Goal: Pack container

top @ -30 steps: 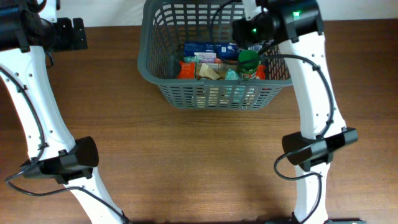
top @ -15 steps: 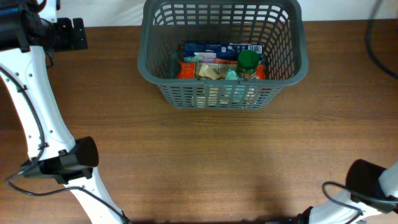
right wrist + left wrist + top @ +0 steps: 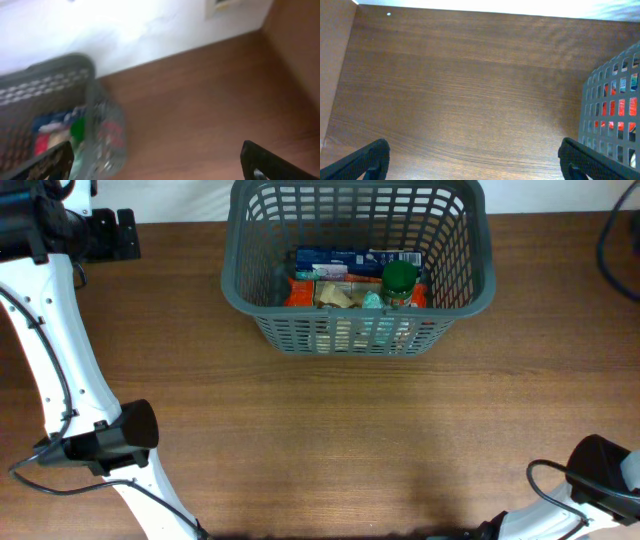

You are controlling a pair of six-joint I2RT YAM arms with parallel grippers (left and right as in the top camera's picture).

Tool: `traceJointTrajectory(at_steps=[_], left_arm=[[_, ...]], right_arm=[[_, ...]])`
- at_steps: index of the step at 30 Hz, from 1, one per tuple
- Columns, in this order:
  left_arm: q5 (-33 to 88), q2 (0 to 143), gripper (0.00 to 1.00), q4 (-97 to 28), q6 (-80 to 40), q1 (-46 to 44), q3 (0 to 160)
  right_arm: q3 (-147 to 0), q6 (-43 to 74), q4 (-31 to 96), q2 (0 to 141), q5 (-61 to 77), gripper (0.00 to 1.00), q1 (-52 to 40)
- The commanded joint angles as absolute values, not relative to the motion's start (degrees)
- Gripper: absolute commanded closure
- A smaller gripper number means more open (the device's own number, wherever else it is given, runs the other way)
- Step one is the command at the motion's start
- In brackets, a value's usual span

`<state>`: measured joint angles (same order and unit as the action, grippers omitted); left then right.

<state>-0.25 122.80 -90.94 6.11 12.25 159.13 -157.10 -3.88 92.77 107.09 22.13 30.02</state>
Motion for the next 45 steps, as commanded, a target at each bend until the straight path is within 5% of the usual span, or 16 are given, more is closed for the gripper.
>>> traceJointTrajectory(at_steps=[1,16,24,31,45], left_arm=[[-0.25,122.89,0.01,-90.98,5.17,12.53,159.0],[-0.25,122.89,0.01,-90.98,5.19,12.53,158.98],[-0.25,122.89,0.01,-90.98,5.17,12.53,158.98],[-0.25,122.89,0.01,-90.98,5.19,12.53,159.0],[-0.25,122.89,0.01,-90.98,5.19,12.53,159.0]], right_arm=[[-157.05,-4.08,94.98,107.2,25.17,0.01,28.16],[-157.01,-6.57,96.84,107.28,18.0,0.01,28.12],[-152.99,-6.61,76.27,100.42,27.53,0.01,28.38],[-124.36,-6.63,54.78,82.21,27.66,0.01,23.81],[-68.36,-6.66,39.38,41.15,27.64,0.01,10.55]])
